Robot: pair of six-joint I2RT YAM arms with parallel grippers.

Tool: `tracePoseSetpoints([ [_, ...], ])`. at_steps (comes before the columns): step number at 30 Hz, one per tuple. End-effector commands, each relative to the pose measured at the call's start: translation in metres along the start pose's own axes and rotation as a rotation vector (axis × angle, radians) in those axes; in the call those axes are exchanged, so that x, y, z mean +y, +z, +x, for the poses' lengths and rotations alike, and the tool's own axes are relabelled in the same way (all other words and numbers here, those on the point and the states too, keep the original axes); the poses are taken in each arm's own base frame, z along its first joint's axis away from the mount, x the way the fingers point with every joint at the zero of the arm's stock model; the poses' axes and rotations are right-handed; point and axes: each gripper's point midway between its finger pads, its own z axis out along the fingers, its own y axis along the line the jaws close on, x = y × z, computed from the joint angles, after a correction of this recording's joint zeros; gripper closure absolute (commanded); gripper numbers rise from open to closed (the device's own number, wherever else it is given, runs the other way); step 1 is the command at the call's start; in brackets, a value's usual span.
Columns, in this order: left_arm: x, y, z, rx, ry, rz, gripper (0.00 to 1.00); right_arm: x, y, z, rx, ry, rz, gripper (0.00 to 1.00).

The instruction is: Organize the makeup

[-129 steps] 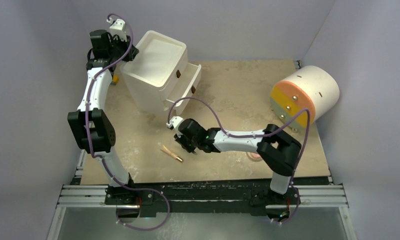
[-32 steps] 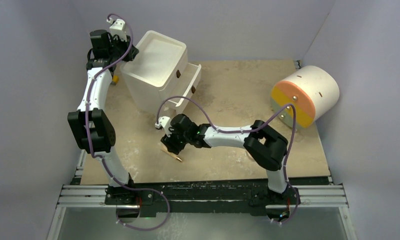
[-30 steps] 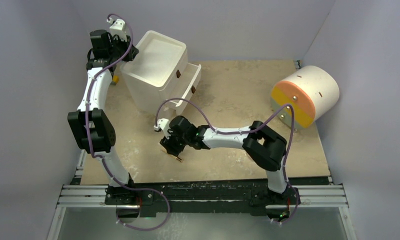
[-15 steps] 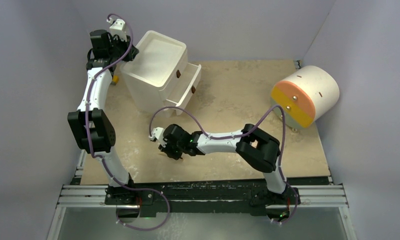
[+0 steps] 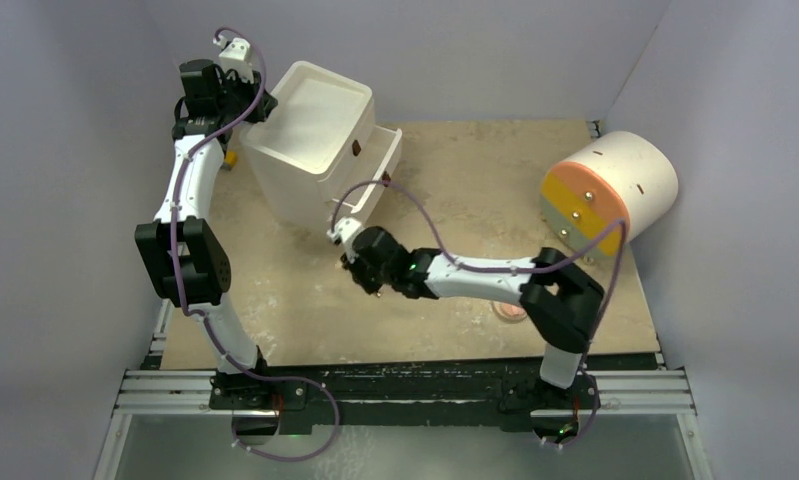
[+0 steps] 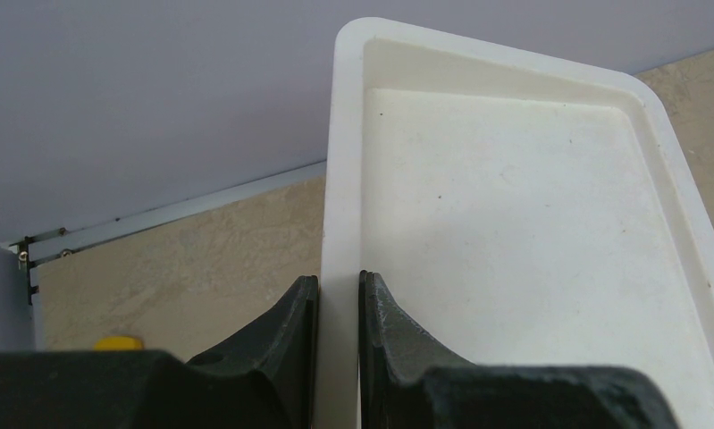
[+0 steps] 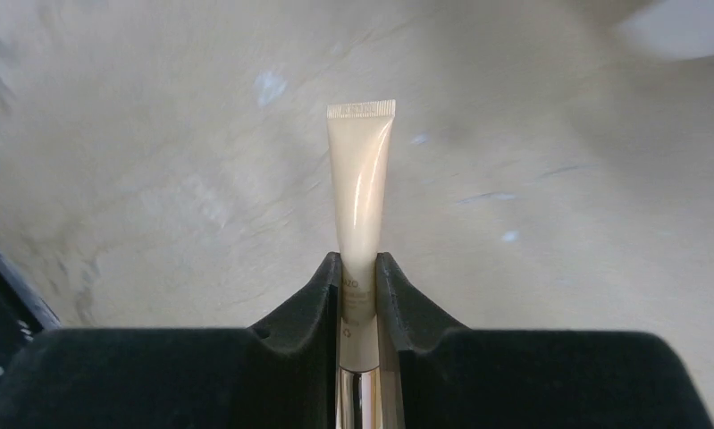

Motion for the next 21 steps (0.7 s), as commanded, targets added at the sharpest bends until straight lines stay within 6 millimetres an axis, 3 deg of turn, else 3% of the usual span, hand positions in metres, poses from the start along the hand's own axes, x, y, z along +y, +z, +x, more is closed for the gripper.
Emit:
tracePoseSetpoints([
  [1,-0.023,0.012,0.094,0.28,-0.11,0.049,1.0,-0.046,-0.058,-0.089,-0.312,0.28,-0.004,1.0],
  [6,-0.024,0.013,0.093,0.277,-0.111,0.051,1.0,-0.092,-0.098,-0.122,-0.486,0.53,-0.009,1.0],
  [9,-0.024,0.013,0.094,0.278,-0.115,0.054,1.0,-0.115,-0.107,-0.137,-0.557,0.679,-0.007,1.0],
  [13,-0.025,0.012,0.093,0.274,-0.114,0.056,1.0,-0.145,-0.099,-0.151,-0.603,0.91,-0.006,0.97],
  [17,-0.025,0.013,0.094,0.276,-0.116,0.057,1.0,-0.159,-0.084,-0.18,-0.608,1.032,-0.026,0.96],
  [21,-0.025,0.013,0.094,0.277,-0.116,0.056,1.0,-0.183,-0.072,-0.197,-0.607,1.167,0.079,1.0],
])
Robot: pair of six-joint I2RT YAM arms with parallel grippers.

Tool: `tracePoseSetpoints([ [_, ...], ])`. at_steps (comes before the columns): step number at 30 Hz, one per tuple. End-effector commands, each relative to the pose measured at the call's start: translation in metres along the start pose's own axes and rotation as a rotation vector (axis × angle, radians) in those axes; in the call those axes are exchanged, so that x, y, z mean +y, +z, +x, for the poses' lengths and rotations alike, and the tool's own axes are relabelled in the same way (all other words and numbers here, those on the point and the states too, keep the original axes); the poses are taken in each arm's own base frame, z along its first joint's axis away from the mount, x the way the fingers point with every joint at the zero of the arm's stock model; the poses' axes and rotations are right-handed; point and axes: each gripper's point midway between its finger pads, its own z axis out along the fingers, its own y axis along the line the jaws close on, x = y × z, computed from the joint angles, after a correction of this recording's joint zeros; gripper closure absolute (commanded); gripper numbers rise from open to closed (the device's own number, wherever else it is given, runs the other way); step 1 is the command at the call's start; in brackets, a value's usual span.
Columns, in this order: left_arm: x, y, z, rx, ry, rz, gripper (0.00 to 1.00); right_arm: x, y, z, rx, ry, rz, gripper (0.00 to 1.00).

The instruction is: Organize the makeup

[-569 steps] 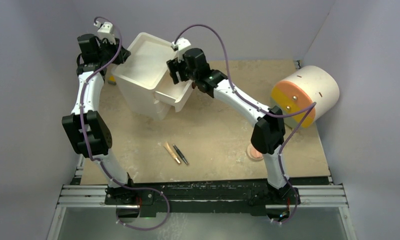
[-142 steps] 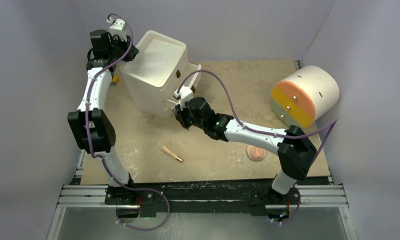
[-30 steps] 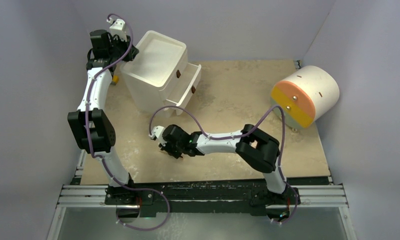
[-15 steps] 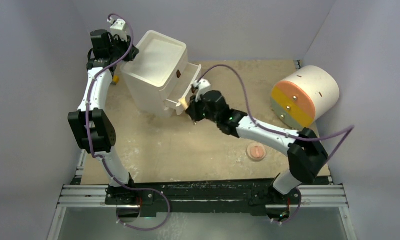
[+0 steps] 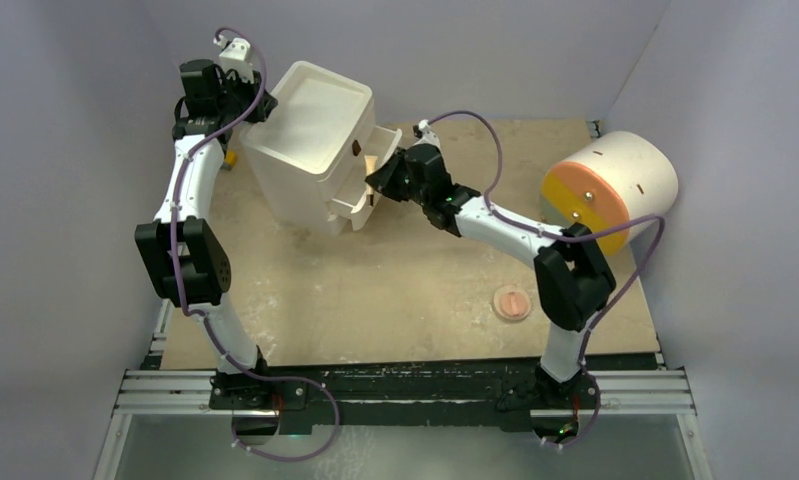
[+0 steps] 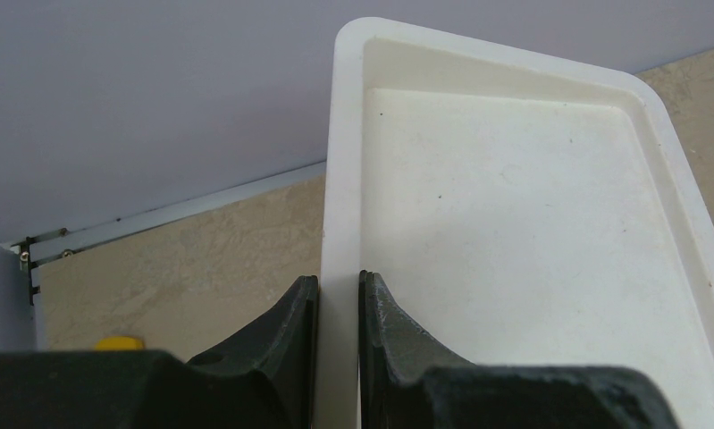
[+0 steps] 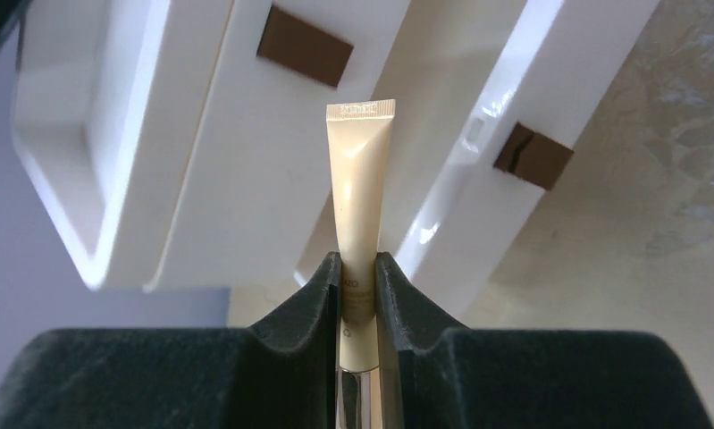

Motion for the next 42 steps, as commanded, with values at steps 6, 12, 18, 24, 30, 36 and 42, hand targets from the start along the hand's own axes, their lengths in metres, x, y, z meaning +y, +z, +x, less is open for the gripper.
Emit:
tracePoseSetpoints([
  [6,-0.025,0.014,0.095,0.278,-0.123,0.057,1.0,0.013,0.02,-0.057,-0.14,0.259,0.223,1.0],
  [12,-0.025,0.014,0.096,0.278,-0.126,0.06,1.0,0.006,0.025,-0.067,-0.19,0.273,0.28,0.93],
  [18,-0.025,0.014,0.096,0.278,-0.127,0.059,1.0,-0.004,0.043,-0.057,-0.178,0.273,0.297,0.87],
  [24,-0.024,0.015,0.098,0.284,-0.13,0.056,1.0,-0.008,0.065,-0.046,-0.141,0.278,0.296,0.79],
  [30,-0.024,0.016,0.1,0.287,-0.133,0.057,1.0,-0.005,0.068,-0.046,-0.141,0.258,0.266,0.37],
  [36,-0.024,0.016,0.101,0.29,-0.132,0.056,1.0,0.013,0.034,-0.074,-0.231,0.185,0.199,0.35],
  [42,-0.024,0.015,0.099,0.287,-0.13,0.056,1.0,-0.028,-0.029,-0.11,-0.363,-0.011,0.436,0.35],
])
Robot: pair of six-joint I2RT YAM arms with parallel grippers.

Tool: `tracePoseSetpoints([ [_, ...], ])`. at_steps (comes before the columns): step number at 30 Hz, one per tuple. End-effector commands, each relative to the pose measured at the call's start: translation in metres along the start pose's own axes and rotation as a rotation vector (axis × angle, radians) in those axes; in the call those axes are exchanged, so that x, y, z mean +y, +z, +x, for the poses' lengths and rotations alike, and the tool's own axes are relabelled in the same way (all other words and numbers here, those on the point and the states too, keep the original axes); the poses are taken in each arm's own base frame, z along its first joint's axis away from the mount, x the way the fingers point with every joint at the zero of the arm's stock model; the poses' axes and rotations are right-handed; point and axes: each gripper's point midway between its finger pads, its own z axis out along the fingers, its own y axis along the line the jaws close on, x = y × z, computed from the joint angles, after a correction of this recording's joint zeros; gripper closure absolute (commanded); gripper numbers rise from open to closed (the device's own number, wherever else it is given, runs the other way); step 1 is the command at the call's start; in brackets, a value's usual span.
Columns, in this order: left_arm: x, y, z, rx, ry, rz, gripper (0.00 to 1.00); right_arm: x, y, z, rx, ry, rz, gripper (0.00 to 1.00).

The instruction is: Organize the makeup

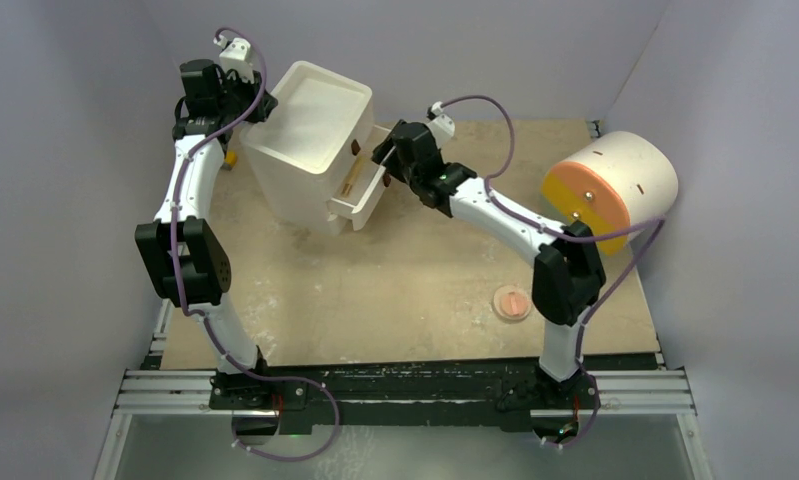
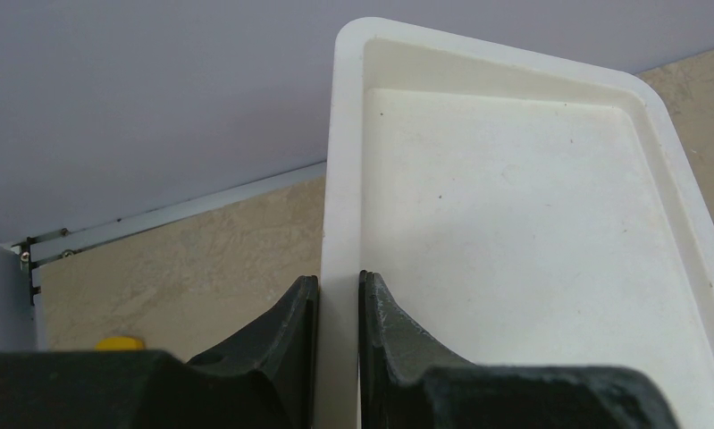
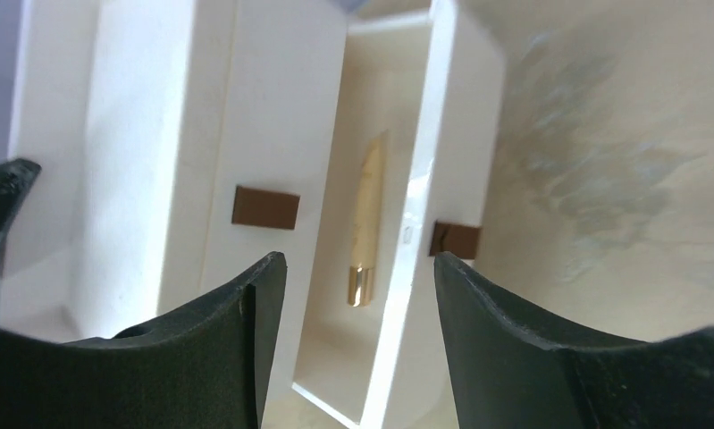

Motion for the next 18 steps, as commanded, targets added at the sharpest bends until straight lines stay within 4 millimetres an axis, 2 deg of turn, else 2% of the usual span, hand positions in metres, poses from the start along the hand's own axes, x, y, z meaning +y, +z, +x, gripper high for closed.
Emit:
tracePoseSetpoints([
  [1,-0.024,0.015,0.099,0.287,-0.133,0.056,1.0,-0.029,-0.037,-0.069,-0.204,-0.139,0.159,0.35],
  [3,-0.024,0.015,0.099,0.287,-0.133,0.058,1.0,-0.053,-0.039,-0.075,-0.22,-0.166,0.243,0.35],
  [6,-0.025,0.014,0.098,0.285,-0.132,0.058,1.0,-0.084,-0.029,-0.069,-0.189,-0.188,0.319,0.35],
  [12,-0.024,0.014,0.098,0.285,-0.134,0.055,1.0,-0.133,0.011,-0.04,-0.042,-0.194,0.458,0.36],
  [15,-0.024,0.016,0.099,0.289,-0.136,0.055,1.0,-0.137,0.034,-0.024,0.025,-0.179,0.451,0.37],
  [18,-0.024,0.018,0.1,0.29,-0.141,0.059,1.0,-0.121,0.063,-0.019,0.032,-0.191,0.381,0.38],
])
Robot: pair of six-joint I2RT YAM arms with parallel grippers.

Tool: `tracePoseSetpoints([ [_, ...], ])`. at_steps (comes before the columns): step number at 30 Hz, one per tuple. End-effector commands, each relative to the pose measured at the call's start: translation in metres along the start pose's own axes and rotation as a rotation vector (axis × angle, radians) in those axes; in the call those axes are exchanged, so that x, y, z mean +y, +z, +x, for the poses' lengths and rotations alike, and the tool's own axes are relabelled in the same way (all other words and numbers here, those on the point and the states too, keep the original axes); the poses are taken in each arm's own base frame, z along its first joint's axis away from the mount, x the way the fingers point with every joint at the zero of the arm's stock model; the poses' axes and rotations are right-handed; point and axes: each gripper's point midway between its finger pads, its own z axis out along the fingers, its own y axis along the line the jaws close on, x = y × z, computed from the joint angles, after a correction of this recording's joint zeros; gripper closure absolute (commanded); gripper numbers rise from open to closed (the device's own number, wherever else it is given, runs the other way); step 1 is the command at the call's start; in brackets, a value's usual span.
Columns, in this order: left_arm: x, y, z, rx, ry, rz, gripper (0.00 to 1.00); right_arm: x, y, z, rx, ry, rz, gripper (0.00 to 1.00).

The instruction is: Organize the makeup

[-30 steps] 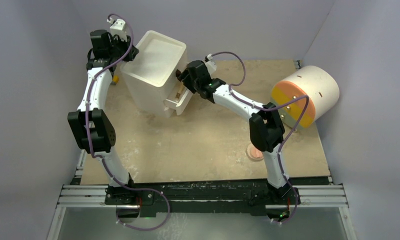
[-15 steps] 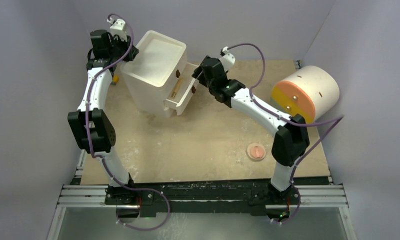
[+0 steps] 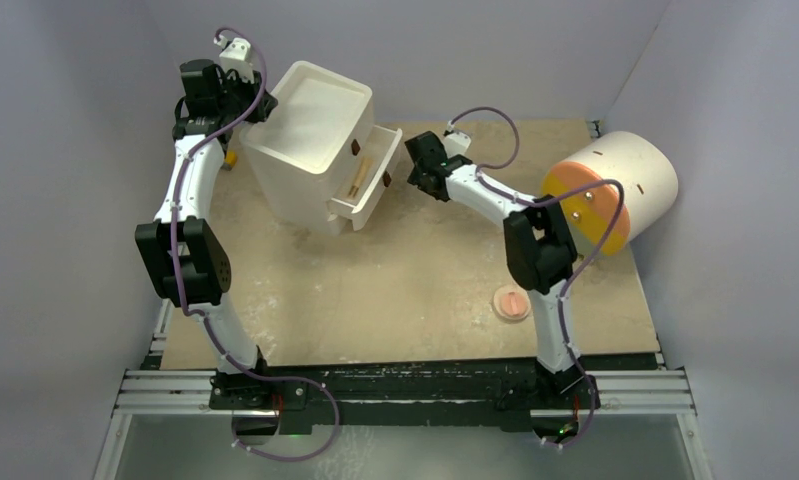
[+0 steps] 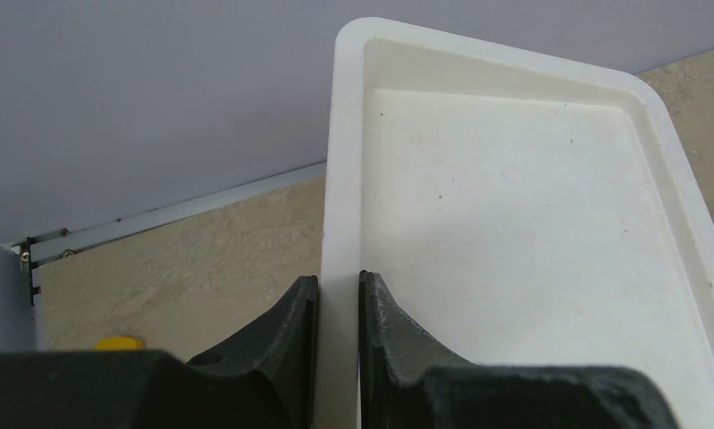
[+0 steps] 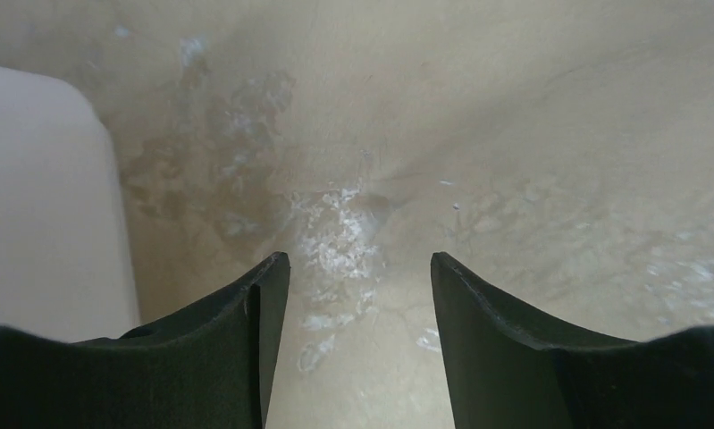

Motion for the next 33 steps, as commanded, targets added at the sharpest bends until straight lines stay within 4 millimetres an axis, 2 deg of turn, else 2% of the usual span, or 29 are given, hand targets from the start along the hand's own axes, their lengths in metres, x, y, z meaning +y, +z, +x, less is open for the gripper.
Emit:
tracePoseSetpoints([
  [1,-0.023,0.018,0.1,0.291,-0.142,0.06,1.0,0.047,-0.001,-0.014,0.007,0.015,-0.112,0.39],
  [4,-0.024,0.02,0.101,0.294,-0.146,0.063,1.0,0.083,-0.002,-0.007,0.023,-0.003,-0.173,0.4],
  [9,-0.025,0.022,0.102,0.299,-0.149,0.066,1.0,0.144,-0.021,0.001,-0.016,-0.036,-0.304,0.4],
  [12,-0.026,0.023,0.102,0.299,-0.147,0.07,1.0,0.167,-0.03,0.005,-0.011,-0.027,-0.365,0.39],
  [15,-0.029,0.024,0.102,0.3,-0.144,0.075,1.0,0.177,-0.032,0.015,0.017,-0.013,-0.405,0.39],
  [18,-0.029,0.025,0.104,0.308,-0.142,0.072,1.0,0.175,-0.031,0.025,0.036,-0.043,-0.432,0.39],
  [19,-0.028,0.024,0.103,0.308,-0.14,0.067,1.0,0.167,-0.029,0.034,0.053,-0.054,-0.427,0.38],
  [22,-0.028,0.024,0.103,0.309,-0.138,0.066,1.0,0.142,-0.019,0.034,0.021,-0.118,-0.435,0.36],
  [24,-0.028,0.024,0.103,0.307,-0.138,0.066,1.0,0.133,-0.017,0.04,0.039,-0.242,-0.573,0.35],
  [26,-0.028,0.023,0.103,0.308,-0.138,0.066,1.0,0.127,-0.024,0.043,0.061,-0.307,-0.751,0.32],
  [29,-0.028,0.023,0.104,0.312,-0.138,0.065,1.0,0.112,-0.019,0.049,0.042,-0.426,-0.882,0.25],
  [33,-0.028,0.023,0.104,0.309,-0.139,0.066,1.0,0.116,-0.021,0.07,0.065,-0.702,-1.053,0.2],
])
